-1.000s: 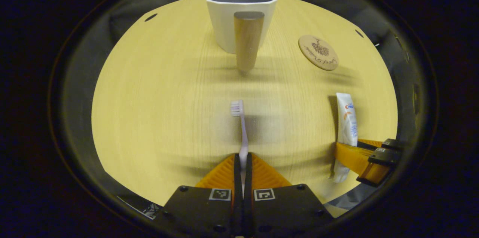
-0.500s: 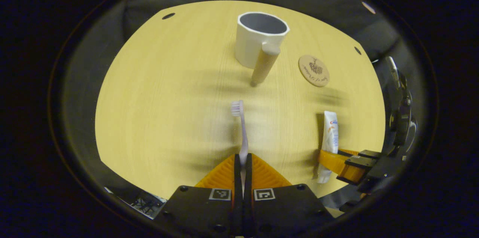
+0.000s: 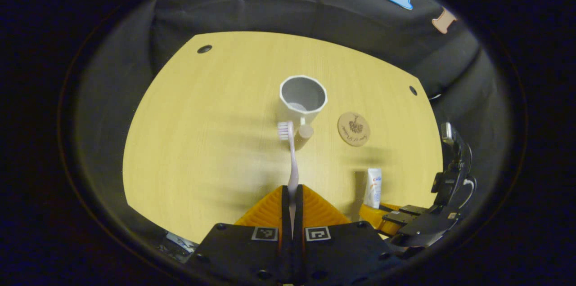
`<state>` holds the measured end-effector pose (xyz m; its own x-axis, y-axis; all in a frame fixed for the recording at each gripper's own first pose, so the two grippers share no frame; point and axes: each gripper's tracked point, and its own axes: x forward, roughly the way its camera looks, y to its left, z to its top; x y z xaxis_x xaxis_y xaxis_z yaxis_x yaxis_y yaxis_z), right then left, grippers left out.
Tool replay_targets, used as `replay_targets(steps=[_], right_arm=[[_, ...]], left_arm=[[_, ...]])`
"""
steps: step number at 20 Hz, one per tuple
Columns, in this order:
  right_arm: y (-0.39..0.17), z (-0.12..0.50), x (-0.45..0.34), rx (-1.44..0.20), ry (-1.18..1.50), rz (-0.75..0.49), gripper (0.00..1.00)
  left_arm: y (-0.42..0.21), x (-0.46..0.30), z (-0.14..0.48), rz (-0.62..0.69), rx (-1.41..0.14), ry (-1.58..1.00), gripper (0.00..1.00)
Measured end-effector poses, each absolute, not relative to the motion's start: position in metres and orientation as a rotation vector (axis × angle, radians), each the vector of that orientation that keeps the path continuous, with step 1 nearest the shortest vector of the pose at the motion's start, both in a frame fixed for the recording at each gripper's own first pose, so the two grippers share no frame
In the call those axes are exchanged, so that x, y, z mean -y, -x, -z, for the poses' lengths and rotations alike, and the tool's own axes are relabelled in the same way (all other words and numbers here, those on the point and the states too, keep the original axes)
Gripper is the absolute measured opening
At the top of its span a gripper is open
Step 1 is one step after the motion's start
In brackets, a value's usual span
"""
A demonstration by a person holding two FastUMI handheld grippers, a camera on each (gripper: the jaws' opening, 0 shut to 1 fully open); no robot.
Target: Put the toothbrush and toothpaste on the desktop into the cup, then pick up the cup and place it on the coaster on the desktop.
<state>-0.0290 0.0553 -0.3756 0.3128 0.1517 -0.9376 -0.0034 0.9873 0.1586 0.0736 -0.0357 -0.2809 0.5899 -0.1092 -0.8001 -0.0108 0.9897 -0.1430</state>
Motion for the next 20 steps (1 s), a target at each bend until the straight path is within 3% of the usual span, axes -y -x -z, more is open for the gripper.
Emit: replay_targets(steps=[1, 2, 7, 9, 10, 20], right_arm=[[0.029, 0.375, -0.055, -1.249, -0.14, -0.102, 0.16], [0.029, 0.375, -0.055, -1.247, -0.144, -0.101, 0.16], [0.027, 0.37, -0.051, -1.237, -0.167, -0.087, 0.16], [0.026, 0.368, -0.048, -1.234, -0.176, -0.078, 0.16], [0.026, 0.367, -0.046, -1.234, -0.18, -0.074, 0.16], [0.029, 0.366, -0.026, -1.235, -0.235, -0.001, 0.16]], left_arm=[[-0.083, 0.035, 0.273, 0.059, -0.917, 0.136, 0.14], [-0.093, 0.034, 0.265, 0.059, -0.896, 0.131, 0.08], [-0.14, 0.017, 0.229, 0.054, -0.817, 0.105, 0.08], [-0.16, 0.01, 0.22, 0.055, -0.794, 0.089, 0.13], [-0.17, 0.008, 0.217, 0.055, -0.782, 0.082, 0.08], [-0.26, -0.004, 0.209, 0.089, -0.677, -0.022, 0.08]])
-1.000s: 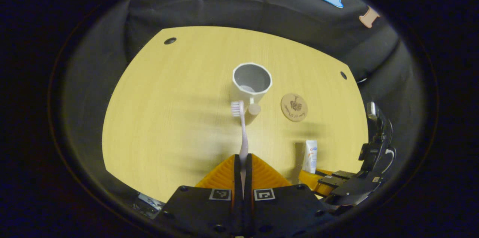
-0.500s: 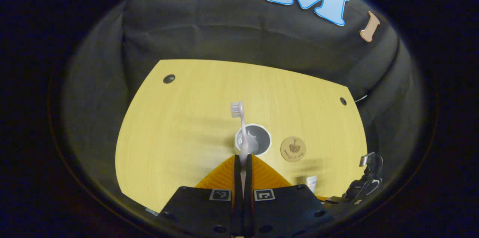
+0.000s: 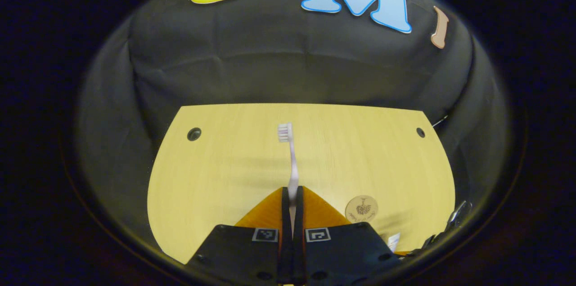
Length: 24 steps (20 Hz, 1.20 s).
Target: Put the toothbrush and toothpaste on the desktop into the cup, then pick up the cup and place it on the coaster on the desktop.
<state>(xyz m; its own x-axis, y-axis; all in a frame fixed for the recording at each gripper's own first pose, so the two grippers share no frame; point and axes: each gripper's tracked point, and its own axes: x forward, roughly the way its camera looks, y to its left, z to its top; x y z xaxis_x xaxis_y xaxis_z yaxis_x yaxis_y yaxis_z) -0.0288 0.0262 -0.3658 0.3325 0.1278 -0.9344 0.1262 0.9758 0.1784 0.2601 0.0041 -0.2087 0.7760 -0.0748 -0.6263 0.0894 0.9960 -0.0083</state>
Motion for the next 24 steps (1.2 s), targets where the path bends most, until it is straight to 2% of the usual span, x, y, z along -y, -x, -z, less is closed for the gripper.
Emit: replay_targets(steps=[6, 13, 17, 18, 19, 20, 21, 24], right_arm=[[0.032, 0.366, -0.015, -1.229, -0.284, 0.047, 0.16], [0.028, 0.36, -0.008, -1.212, -0.323, 0.067, 0.16], [0.025, 0.345, -0.004, -1.187, -0.32, 0.057, 0.16], [0.024, 0.34, -0.003, -1.182, -0.319, 0.053, 0.16], [0.022, 0.336, -0.004, -1.176, -0.319, 0.049, 0.16], [0.02, 0.333, -0.005, -1.171, -0.319, 0.043, 0.16], [0.018, 0.331, -0.006, -1.166, -0.318, 0.038, 0.16], [0.017, 0.313, -0.005, -1.152, -0.307, 0.024, 0.16]], left_arm=[[-0.292, 0.009, 0.22, 0.112, -0.62, 0.029, 0.08], [-0.289, 0.007, 0.259, 0.12, -0.62, -0.022, 0.08], [-0.279, 0.011, 0.27, 0.145, -0.625, 0.004, 0.16], [-0.278, 0.011, 0.27, 0.146, -0.629, 0.004, 0.21], [-0.276, 0.01, 0.273, 0.146, -0.634, 0.002, 0.18], [-0.274, 0.008, 0.273, 0.144, -0.636, 0.0, 0.22], [-0.272, 0.007, 0.271, 0.143, -0.634, 0.003, 0.19], [-0.267, 0.007, 0.264, 0.145, -0.612, 0.005, 0.4]])
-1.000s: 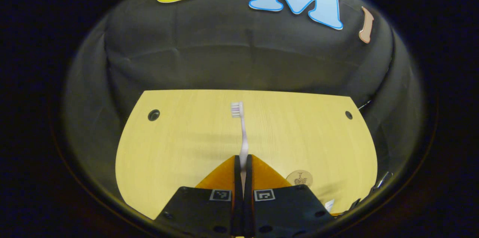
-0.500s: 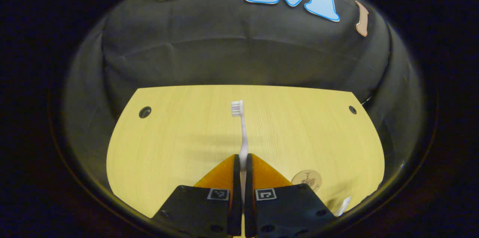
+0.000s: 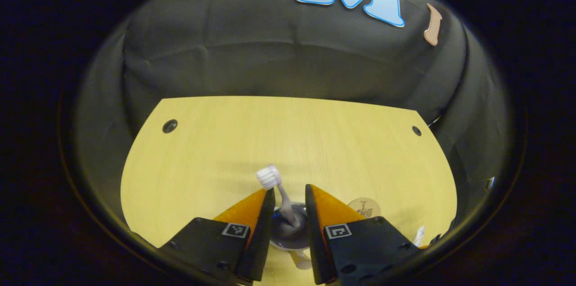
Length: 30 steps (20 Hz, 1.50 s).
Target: Put the toothbrush and toothpaste on the desktop into the cup, then pick up the cup and place it on the coaster on the desktop.
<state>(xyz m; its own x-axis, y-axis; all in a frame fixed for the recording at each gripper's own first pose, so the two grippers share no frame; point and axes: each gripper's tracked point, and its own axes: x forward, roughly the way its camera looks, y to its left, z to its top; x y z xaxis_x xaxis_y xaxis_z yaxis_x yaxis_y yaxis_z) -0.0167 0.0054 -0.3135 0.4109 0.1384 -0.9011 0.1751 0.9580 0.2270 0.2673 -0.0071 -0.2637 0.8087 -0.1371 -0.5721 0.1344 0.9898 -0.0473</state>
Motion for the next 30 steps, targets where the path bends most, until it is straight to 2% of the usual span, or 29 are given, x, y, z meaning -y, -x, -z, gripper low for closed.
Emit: replay_targets(steps=[1, 2, 8, 17, 26, 30], right_arm=[[0.016, 0.307, -0.005, -1.148, -0.299, 0.018, 0.16], [0.014, 0.3, -0.004, -1.139, -0.293, 0.013, 0.16], [-0.019, 0.25, -0.012, -1.069, -0.292, -0.041, 0.16], [-0.085, 0.221, -0.06, -0.991, -0.287, -0.135, 0.16], [-0.146, 0.2, -0.123, -0.949, -0.335, -0.208, 0.15], [-0.17, 0.203, -0.15, -0.955, -0.409, -0.202, 0.16]], left_arm=[[-0.266, 0.003, 0.261, 0.132, -0.602, -0.006, 0.47], [-0.264, -0.001, 0.254, 0.118, -0.59, -0.012, 0.49], [-0.236, -0.013, 0.229, 0.111, -0.544, 0.018, 0.47], [-0.189, -0.058, 0.221, 0.073, -0.546, 0.038, 0.48], [-0.132, -0.154, 0.227, -0.083, -0.568, 0.052, 0.46], [-0.103, -0.192, 0.238, -0.16, -0.589, 0.083, 0.47]])
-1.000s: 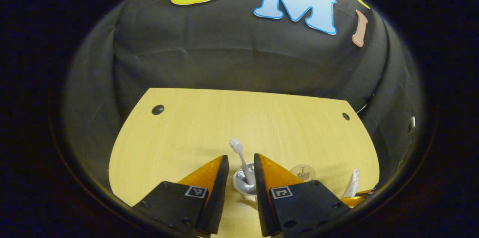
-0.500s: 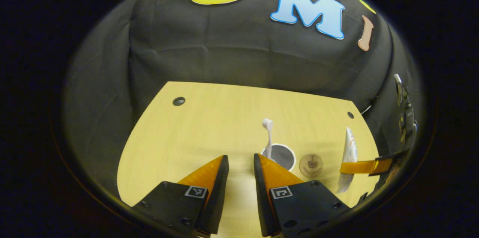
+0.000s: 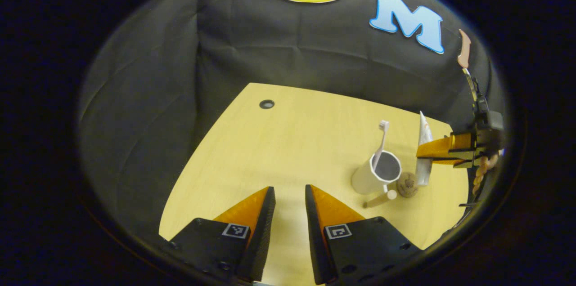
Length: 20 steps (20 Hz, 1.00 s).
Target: Put the toothbrush and toothpaste on the desktop into the cup, then pick up the cup and place it on the coaster on the desktop.
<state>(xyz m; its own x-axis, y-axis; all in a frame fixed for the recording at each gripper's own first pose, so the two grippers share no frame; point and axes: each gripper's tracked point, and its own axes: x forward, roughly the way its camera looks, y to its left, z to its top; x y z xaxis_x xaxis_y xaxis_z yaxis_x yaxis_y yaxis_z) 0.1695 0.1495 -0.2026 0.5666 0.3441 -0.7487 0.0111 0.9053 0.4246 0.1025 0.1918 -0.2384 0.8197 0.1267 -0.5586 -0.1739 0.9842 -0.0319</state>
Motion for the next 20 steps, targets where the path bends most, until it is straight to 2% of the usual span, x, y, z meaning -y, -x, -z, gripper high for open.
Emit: replay_targets(steps=[7, 15, 17, 20], right_arm=[[-0.196, 0.213, -0.18, -0.918, -0.461, -0.212, 0.16], [-0.209, 0.222, -0.202, -0.713, -0.357, -0.286, 0.14], [-0.208, 0.219, -0.202, -0.656, -0.307, -0.294, 0.14], [-0.205, 0.222, -0.205, -0.605, -0.234, -0.307, 0.21]], left_arm=[[-0.063, -0.229, 0.263, -0.251, -0.635, 0.146, 0.47], [-0.056, -0.231, 0.268, -0.254, -0.65, 0.143, 0.46], [-0.056, -0.23, 0.27, -0.249, -0.654, 0.139, 0.48], [-0.055, -0.229, 0.27, -0.241, -0.664, 0.134, 0.48]])
